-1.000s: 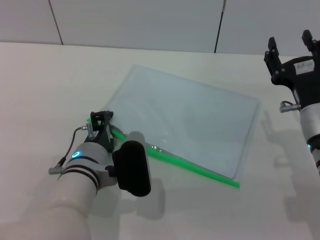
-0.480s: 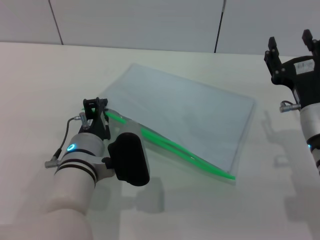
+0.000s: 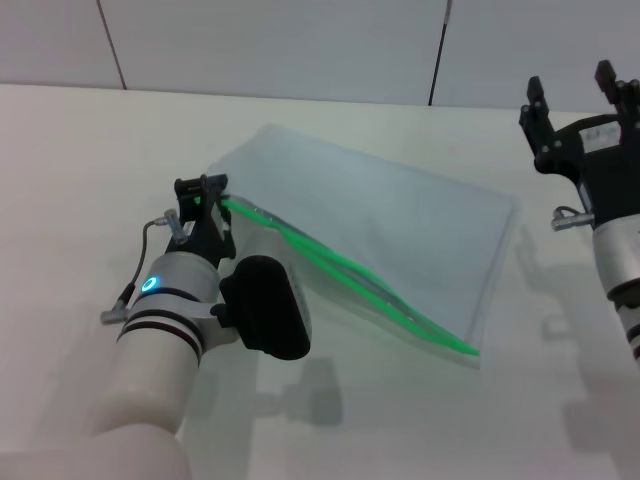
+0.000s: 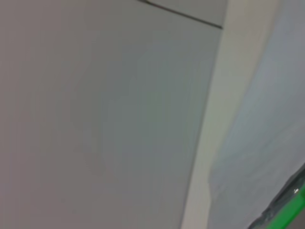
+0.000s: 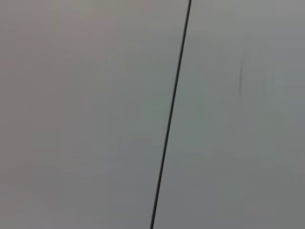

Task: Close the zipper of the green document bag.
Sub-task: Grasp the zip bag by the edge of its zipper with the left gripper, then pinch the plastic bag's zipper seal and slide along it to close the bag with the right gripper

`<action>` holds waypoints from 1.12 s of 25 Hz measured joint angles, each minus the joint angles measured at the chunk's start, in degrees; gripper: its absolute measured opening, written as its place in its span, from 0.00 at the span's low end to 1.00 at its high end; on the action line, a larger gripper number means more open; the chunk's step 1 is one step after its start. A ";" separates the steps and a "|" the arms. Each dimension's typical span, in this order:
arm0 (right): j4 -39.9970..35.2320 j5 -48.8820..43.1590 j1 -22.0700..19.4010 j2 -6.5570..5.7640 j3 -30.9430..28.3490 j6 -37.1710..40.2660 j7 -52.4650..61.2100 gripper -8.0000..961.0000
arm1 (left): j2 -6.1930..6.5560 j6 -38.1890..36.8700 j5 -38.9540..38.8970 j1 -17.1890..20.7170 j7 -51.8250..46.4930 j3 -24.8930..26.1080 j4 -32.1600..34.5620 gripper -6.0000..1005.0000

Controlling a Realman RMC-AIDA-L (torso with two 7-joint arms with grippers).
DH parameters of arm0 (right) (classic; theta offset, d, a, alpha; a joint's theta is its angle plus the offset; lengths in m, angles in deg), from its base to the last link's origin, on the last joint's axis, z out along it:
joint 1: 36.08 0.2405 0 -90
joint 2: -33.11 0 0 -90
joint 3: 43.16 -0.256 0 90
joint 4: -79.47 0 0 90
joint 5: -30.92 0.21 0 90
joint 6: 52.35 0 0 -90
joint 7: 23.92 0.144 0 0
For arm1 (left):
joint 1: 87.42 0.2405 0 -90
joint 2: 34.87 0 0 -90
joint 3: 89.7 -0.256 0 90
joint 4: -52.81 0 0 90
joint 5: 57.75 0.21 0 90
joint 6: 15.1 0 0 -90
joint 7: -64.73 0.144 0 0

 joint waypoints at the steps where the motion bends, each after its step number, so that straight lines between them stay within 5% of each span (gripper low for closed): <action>1: 0.00 -0.03 0.00 0.01 0.35 -0.13 0.00 0.68 | 0.00 0.18 0.83 0.00 -0.81 0.00 0.09 0.06; 20: -0.75 -0.42 0.39 -0.44 8.97 1.23 0.00 0.68 | 0.16 3.96 7.94 0.10 -5.35 0.08 0.38 0.06; 28: -3.90 -0.60 1.88 -0.89 12.89 8.43 -0.29 0.68 | 0.28 5.09 9.33 0.20 -5.86 0.09 0.37 0.06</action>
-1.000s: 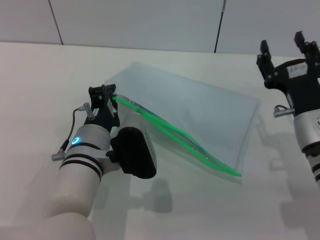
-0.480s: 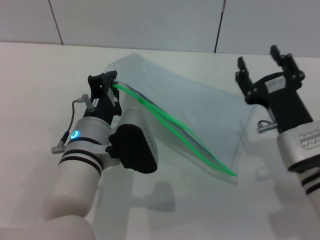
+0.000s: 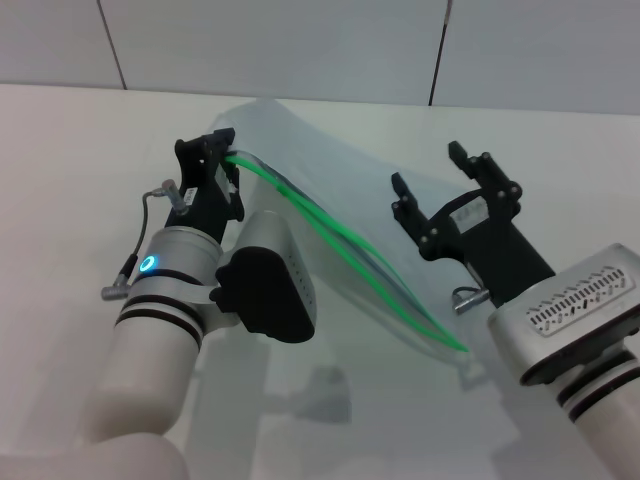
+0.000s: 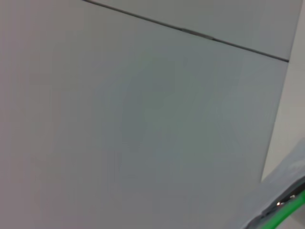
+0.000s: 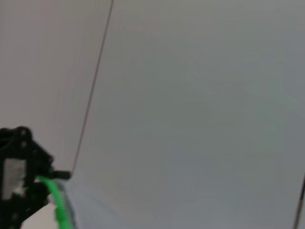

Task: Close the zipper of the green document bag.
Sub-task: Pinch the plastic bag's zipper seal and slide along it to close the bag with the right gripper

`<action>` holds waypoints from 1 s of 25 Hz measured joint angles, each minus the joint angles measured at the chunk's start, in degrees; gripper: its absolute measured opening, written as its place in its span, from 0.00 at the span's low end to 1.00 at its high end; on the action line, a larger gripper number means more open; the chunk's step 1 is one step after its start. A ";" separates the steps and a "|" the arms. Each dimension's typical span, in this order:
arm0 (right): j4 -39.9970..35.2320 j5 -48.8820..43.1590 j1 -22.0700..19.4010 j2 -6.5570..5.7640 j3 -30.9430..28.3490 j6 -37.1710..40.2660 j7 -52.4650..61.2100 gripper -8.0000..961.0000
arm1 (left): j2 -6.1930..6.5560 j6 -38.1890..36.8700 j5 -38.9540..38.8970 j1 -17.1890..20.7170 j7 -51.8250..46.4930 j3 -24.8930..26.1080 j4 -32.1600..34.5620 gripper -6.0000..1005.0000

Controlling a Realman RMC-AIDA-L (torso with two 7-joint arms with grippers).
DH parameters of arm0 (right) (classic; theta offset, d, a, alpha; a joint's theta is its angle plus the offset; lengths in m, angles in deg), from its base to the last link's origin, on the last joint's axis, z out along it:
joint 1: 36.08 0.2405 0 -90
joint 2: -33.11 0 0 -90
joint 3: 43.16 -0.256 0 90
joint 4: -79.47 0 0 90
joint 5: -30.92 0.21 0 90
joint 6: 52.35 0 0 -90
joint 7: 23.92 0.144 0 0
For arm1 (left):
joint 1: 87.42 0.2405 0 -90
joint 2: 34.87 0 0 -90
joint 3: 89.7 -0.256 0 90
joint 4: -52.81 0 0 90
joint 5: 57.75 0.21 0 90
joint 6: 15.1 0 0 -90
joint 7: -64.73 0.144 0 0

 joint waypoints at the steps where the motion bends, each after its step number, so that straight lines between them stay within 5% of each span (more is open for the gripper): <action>1: 0.00 0.00 0.00 0.00 0.00 0.00 0.00 0.68 | 0.02 0.19 0.02 0.00 -0.01 0.00 0.00 0.06; 5: -3.05 -0.06 0.49 -0.70 -0.19 5.26 -3.36 0.68 | 0.10 0.76 0.10 0.03 -0.02 -0.16 0.00 0.06; 25: -7.82 -7.16 0.75 -2.03 0.25 6.51 -5.99 0.67 | 0.08 0.78 2.64 0.16 -0.17 -0.09 0.10 0.06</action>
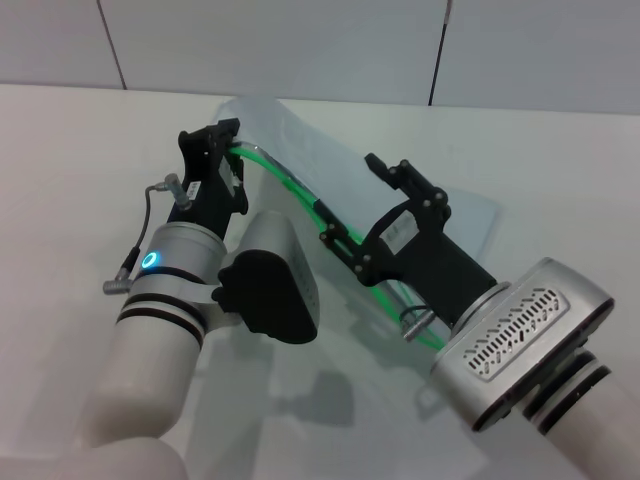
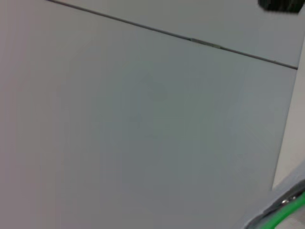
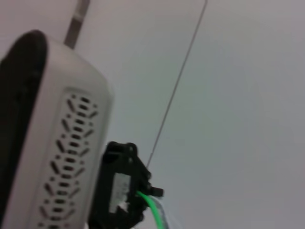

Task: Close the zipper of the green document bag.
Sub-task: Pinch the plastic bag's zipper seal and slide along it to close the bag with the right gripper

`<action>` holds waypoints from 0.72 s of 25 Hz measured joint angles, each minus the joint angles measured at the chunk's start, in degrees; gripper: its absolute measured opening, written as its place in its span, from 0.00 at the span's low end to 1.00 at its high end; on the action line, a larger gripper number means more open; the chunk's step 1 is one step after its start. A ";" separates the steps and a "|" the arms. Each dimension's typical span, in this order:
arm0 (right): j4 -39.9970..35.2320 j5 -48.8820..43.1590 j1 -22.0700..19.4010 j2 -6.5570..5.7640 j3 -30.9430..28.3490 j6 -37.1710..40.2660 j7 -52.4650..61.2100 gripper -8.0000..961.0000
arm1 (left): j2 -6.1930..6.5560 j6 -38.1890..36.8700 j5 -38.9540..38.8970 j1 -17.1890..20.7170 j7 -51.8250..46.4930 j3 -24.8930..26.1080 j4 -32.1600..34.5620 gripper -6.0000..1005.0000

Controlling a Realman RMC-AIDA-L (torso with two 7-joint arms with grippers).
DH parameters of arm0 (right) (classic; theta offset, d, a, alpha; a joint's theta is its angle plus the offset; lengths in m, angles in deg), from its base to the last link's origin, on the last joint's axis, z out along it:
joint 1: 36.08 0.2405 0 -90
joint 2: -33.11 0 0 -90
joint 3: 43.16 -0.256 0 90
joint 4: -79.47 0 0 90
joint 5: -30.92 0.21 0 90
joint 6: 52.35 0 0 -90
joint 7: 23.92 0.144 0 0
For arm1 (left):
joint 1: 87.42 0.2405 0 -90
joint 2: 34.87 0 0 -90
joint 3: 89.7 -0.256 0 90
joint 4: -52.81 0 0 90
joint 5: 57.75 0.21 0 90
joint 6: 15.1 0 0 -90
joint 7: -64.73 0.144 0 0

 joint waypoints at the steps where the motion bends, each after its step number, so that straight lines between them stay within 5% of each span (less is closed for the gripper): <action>1: -0.02 -0.44 0.03 0.01 0.01 0.20 0.08 0.67 | -0.02 0.00 0.23 0.01 0.00 0.00 0.00 0.06; 18: -0.12 -0.95 1.62 0.08 1.37 1.41 -0.04 0.67 | -0.30 -0.08 3.78 -0.12 -0.04 -0.23 0.00 0.06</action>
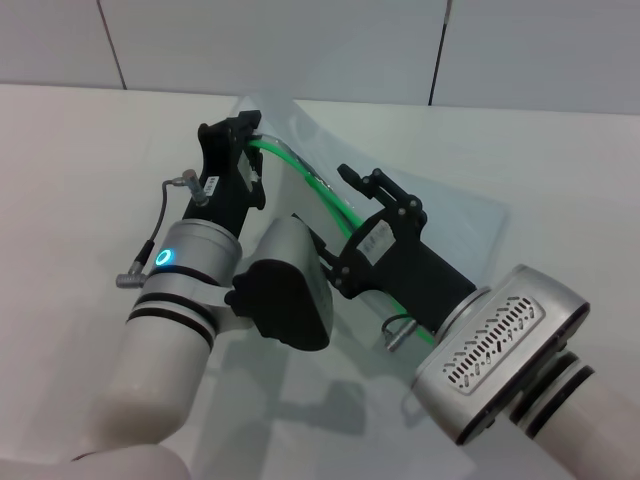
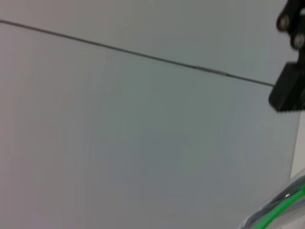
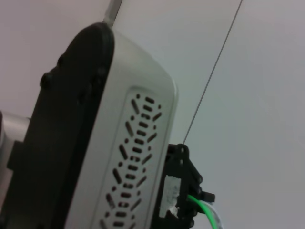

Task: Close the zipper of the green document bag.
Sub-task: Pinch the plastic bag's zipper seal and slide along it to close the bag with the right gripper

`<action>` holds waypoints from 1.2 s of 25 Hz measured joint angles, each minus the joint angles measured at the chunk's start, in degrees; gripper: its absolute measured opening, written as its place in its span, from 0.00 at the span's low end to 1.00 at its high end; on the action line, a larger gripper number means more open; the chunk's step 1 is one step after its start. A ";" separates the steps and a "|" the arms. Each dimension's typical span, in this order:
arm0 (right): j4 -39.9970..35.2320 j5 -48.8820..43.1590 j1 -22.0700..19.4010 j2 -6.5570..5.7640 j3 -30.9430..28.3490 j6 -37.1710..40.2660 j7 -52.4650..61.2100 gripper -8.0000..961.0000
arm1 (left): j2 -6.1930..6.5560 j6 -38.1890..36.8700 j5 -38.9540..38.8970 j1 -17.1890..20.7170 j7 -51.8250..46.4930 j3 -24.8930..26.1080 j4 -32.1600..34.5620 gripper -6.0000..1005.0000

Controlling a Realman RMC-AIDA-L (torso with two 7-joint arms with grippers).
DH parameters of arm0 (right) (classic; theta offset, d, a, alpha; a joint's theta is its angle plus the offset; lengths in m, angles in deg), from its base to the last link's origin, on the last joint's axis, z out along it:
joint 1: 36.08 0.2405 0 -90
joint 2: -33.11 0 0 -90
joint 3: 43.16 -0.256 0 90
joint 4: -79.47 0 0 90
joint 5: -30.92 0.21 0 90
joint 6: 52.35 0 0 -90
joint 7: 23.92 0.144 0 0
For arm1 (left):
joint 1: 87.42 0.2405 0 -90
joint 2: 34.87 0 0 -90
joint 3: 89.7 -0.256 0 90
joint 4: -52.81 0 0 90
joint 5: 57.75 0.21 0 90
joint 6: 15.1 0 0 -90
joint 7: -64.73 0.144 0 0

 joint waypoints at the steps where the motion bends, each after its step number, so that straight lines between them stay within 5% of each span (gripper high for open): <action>1: 0.05 0.00 0.08 0.04 0.00 0.01 -0.07 0.67 | -0.01 -0.17 0.15 -0.02 -0.02 -0.04 0.00 0.06; 30: 2.35 0.52 0.81 0.69 -0.67 0.52 -0.08 0.65 | -0.19 -3.81 4.22 0.09 0.42 -0.48 0.46 0.06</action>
